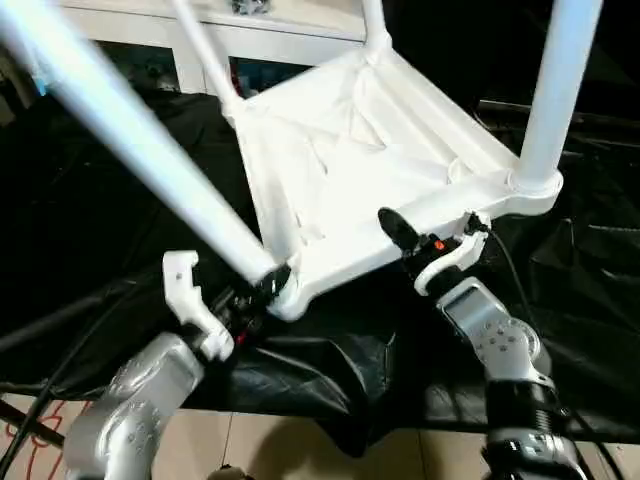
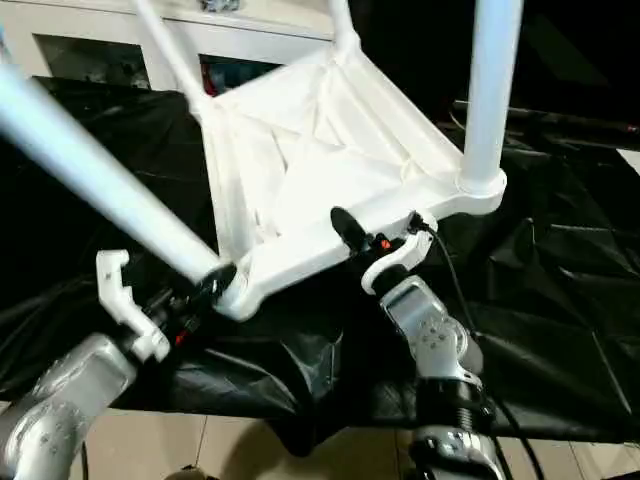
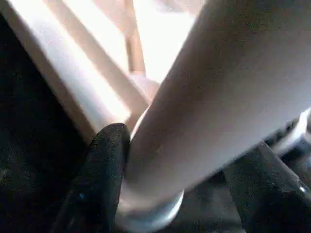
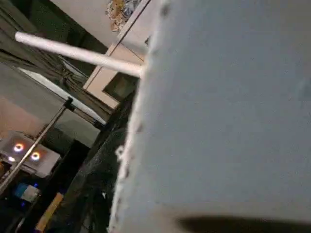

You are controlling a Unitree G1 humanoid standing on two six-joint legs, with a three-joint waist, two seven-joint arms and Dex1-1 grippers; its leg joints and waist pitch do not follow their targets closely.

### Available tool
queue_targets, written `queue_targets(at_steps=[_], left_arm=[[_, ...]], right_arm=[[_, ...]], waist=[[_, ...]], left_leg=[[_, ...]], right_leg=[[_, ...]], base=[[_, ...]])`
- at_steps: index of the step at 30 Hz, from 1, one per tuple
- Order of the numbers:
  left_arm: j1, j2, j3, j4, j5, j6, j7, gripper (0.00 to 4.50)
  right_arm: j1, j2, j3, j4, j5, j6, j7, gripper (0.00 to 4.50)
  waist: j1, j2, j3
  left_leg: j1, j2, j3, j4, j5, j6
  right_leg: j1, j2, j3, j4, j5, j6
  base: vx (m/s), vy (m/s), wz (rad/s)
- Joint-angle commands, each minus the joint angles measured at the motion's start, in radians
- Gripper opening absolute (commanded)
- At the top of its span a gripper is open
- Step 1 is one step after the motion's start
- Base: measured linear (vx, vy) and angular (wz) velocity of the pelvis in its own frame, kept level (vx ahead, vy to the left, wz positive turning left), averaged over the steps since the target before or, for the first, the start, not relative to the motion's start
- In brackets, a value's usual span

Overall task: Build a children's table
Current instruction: Flip table

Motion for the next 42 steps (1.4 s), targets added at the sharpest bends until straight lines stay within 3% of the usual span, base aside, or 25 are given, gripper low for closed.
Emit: queue_targets(at_steps=[1, 2, 7, 9, 10, 15, 20, 23, 28, 30, 33, 34, 36, 39, 40, 41, 42], left_arm=[[0.035, 0.052, -0.009, -0.017, 0.025, -0.01, -0.064, 3.49], [0.074, 0.112, -0.014, -0.028, 0.046, -0.02, -0.118, 3.52], [0.123, 0.166, 0.002, -0.058, 0.049, -0.026, -0.169, 3.97], [0.132, 0.184, -0.007, -0.074, 0.052, -0.034, -0.182, 4.06], [0.137, 0.198, -0.021, -0.083, 0.059, -0.04, -0.194, 4.33], [0.142, 0.245, -0.066, -0.129, 0.09, -0.074, -0.231, 4.46], [0.095, 0.326, -0.126, -0.241, 0.123, -0.05, -0.277, 4.5], [0.056, 0.361, -0.142, -0.278, 0.136, -0.041, -0.278, 4.5], [0.009, 0.36, -0.138, -0.294, 0.123, -0.031, -0.265, 4.5], [-0.005, 0.361, -0.139, -0.297, 0.12, -0.025, -0.263, 4.5], [-0.051, 0.344, -0.133, -0.287, 0.131, -0.037, -0.229, 4.5], [-0.065, 0.338, -0.132, -0.284, 0.135, -0.041, -0.221, 4.5], [-0.09, 0.33, -0.13, -0.284, 0.136, -0.039, -0.205, 4.5], [-0.14, 0.311, -0.121, -0.281, 0.133, -0.035, -0.18, 4.5], [-0.178, 0.298, -0.115, -0.264, 0.144, -0.042, -0.16, 4.5], [-0.178, 0.298, -0.115, -0.264, 0.144, -0.042, -0.16, 4.5], [-0.205, 0.294, -0.114, -0.248, 0.151, -0.05, -0.154, 4.5]], right_arm=[[-0.011, -0.029, 0.021, -0.087, -0.032, -0.011, -0.012, 2.14], [-0.001, -0.032, 0.015, -0.111, -0.033, -0.012, -0.029, 2.12], [0.013, -0.025, -0.011, -0.147, -0.034, -0.025, -0.084, 2.11], [0.018, -0.023, -0.018, -0.162, -0.037, -0.034, -0.103, 2.11], [0.021, -0.024, -0.015, -0.17, -0.046, -0.041, -0.106, 2.11], [0.033, -0.038, 0.002, -0.213, -0.081, -0.052, -0.136, 2.11], [0.054, -0.087, 0.031, -0.294, -0.186, -0.033, -0.262, 2.11], [0.084, -0.101, 0.053, -0.327, -0.24, -0.013, -0.31, 2.11], [0.114, -0.104, 0.078, -0.381, -0.28, 0.009, -0.35, 2.11], [0.122, -0.108, 0.089, -0.397, -0.289, 0.013, -0.367, 2.11], [0.145, -0.124, 0.123, -0.449, -0.319, 0.042, -0.408, 2.11], [0.149, -0.132, 0.131, -0.46, -0.328, 0.057, -0.417, 2.11], [0.156, -0.144, 0.143, -0.484, -0.347, 0.083, -0.438, 2.11], [0.165, -0.174, 0.163, -0.518, -0.383, 0.117, -0.467, 2.11], [0.163, -0.199, 0.172, -0.526, -0.411, 0.125, -0.478, 2.11], [0.163, -0.199, 0.172, -0.526, -0.411, 0.125, -0.478, 2.11], [0.159, -0.215, 0.177, -0.532, -0.429, 0.134, -0.496, 2.11]], waist=[[0.004, 0.0, -0.066], [0.003, 0.0, -0.062], [0.005, 0.011, -0.053], [0.009, 0.009, -0.052], [0.011, 0.008, -0.051], [0.017, 0.001, -0.051], [0.018, 0.002, -0.049], [0.017, 0.007, -0.05], [0.013, 0.006, -0.052], [0.01, 0.003, -0.053], [0.01, 0.006, -0.052], [0.011, 0.015, -0.052], [0.009, 0.008, -0.049], [0.009, 0.012, -0.044], [0.012, 0.03, -0.046], [0.011, 0.019, -0.045], [0.011, 0.019, -0.043]], left_leg=[[0.015, 0.03, -0.008, -0.061, 0.044, 0.016], [0.015, 0.03, -0.008, -0.064, 0.025, 0.017], [0.027, 0.038, -0.005, -0.074, -0.091, -0.026], [0.026, 0.039, -0.005, -0.076, -0.118, -0.041], [0.025, 0.038, -0.006, -0.078, -0.128, -0.047], [0.023, 0.036, -0.006, -0.078, -0.132, -0.048], [0.026, 0.033, -0.004, -0.077, -0.119, -0.058], [0.027, 0.031, -0.005, -0.078, -0.142, -0.082], [0.027, 0.029, -0.008, -0.08, -0.175, -0.1], [0.026, 0.028, -0.008, -0.08, -0.192, -0.102], [0.031, 0.029, -0.008, -0.081, -0.219, -0.106], [0.031, 0.028, -0.011, -0.081, -0.231, -0.109], [0.031, 0.027, -0.011, -0.083, -0.255, -0.113], [0.038, 0.025, -0.014, -0.087, -0.326, -0.122], [0.043, 0.025, -0.018, -0.086, -0.345, -0.127], [0.044, 0.025, -0.017, -0.085, -0.346, -0.124], [0.044, 0.024, -0.017, -0.086, -0.354, -0.122]], right_leg=[[0.048, -0.063, 0.044, -0.049, 0.163, -0.132], [0.046, -0.064, 0.045, -0.052, 0.132, -0.123], [0.031, -0.066, 0.048, -0.063, -0.019, -0.127], [0.031, -0.068, 0.05, -0.066, -0.05, -0.119], [0.031, -0.068, 0.051, -0.067, -0.066, -0.112], [0.029, -0.068, 0.054, -0.068, -0.097, -0.081], [0.024, -0.062, 0.053, -0.064, -0.085, -0.065], [0.023, -0.06, 0.054, -0.065, -0.114, -0.047], [0.023, -0.059, 0.054, -0.067, -0.122, -0.04], [0.024, -0.059, 0.054, -0.068, -0.145, -0.037], [0.019, -0.058, 0.055, -0.074, -0.179, -0.028], [0.018, -0.058, 0.055, -0.072, -0.185, -0.03], [0.018, -0.057, 0.055, -0.077, -0.217, -0.022], [0.015, -0.06, 0.056, -0.091, -0.333, -0.006], [0.013, -0.063, 0.057, -0.093, -0.366, -0.001], [0.011, -0.06, 0.058, -0.096, -0.366, 0.003], [0.011, -0.06, 0.057, -0.1, -0.382, 0.005]], base=[[0.0, 0.0, 0.0], [0.0, 0.0, 0.0], [0.0, 0.0, 0.0], [0.0, 0.0, 0.0], [0.0, 0.0, 0.0], [0.0, 0.0, 0.0], [0.0, 0.0, 0.0], [0.0, 0.0, 0.0], [0.0, 0.0, 0.0], [0.0, 0.0, 0.0], [0.0, 0.0, 0.0], [0.0, 0.0, 0.0], [0.0, 0.0, 0.0], [0.0, 0.0, 0.0], [0.0, 0.0, 0.0], [0.0, 0.0, 0.0], [0.0, 0.0, 0.0]])
